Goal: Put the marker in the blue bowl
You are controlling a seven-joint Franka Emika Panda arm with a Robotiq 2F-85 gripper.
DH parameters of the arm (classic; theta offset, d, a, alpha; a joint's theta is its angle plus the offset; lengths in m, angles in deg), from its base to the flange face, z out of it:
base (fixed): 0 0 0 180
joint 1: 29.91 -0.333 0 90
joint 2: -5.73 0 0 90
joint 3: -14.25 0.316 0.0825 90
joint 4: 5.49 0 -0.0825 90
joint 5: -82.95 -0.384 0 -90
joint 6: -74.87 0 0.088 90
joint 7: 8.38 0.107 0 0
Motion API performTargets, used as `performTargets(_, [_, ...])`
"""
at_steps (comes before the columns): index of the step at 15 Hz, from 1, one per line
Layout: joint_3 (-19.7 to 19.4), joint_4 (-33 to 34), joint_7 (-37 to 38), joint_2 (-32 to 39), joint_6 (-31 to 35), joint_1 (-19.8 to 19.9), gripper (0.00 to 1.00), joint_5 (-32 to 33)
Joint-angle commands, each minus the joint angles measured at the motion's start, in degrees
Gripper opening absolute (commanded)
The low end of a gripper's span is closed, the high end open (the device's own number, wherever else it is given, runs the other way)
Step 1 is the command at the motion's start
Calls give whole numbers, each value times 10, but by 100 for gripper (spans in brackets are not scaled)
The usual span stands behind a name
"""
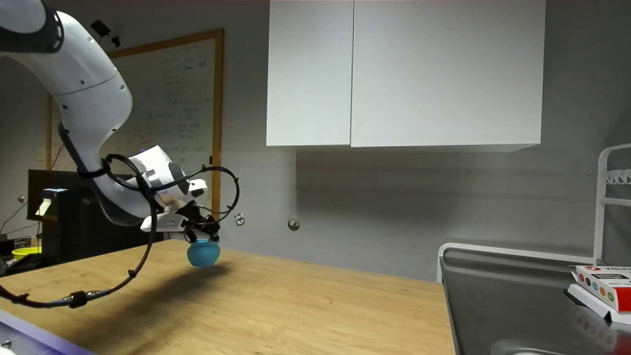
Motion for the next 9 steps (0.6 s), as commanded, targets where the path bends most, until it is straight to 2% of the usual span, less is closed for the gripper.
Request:
performTargets(1, [-4, -35, -70, -44, 15, -17, 100, -88])
performTargets(6, [-23, -33, -164, -52, -12, -45, 100, -201])
performTargets(7, [-9, -24, -127, -41, 2, -29, 100, -167])
performTargets(9, [-15, -24, -146, -43, -4, -34, 100, -186])
